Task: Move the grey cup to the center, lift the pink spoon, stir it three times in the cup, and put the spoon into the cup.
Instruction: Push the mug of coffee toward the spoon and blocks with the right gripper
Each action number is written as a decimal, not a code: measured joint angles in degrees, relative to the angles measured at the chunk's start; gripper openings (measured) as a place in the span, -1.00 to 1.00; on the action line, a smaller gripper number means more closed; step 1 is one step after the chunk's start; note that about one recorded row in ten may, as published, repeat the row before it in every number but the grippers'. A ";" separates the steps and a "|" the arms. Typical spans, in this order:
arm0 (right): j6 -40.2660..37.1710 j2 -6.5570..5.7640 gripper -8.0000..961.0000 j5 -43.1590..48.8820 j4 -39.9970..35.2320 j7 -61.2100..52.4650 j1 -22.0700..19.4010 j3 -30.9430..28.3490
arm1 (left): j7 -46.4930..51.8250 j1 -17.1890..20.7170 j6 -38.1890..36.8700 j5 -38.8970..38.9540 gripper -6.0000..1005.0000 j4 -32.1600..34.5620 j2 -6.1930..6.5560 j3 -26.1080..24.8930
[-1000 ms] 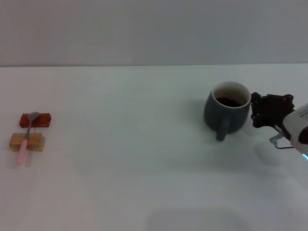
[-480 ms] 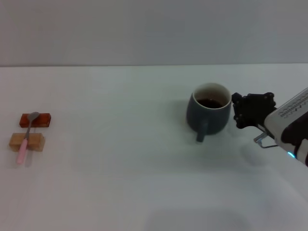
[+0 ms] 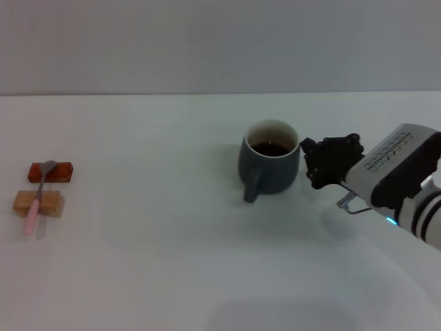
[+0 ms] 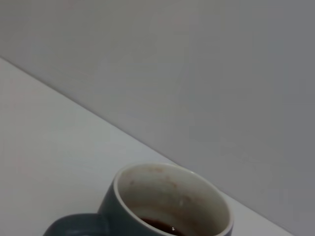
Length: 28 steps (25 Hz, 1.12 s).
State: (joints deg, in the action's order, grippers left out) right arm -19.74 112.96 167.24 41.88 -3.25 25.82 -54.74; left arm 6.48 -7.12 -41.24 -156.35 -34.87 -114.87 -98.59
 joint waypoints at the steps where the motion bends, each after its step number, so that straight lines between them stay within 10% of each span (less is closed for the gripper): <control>1: 0.29 0.04 -0.94 -0.01 0.16 -0.01 0.24 0.32 | 0.00 0.00 0.00 0.00 0.67 -0.01 0.00 -0.02; 28: 5.50 -3.44 -0.94 -0.06 1.90 0.28 4.75 -0.55 | 0.54 -0.35 0.02 0.02 0.67 -0.09 -0.51 -1.05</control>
State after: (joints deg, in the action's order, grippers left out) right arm -14.24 109.52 167.18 43.77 -2.98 30.57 -55.29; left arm 7.02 -7.46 -41.22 -156.34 -34.96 -115.38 -99.65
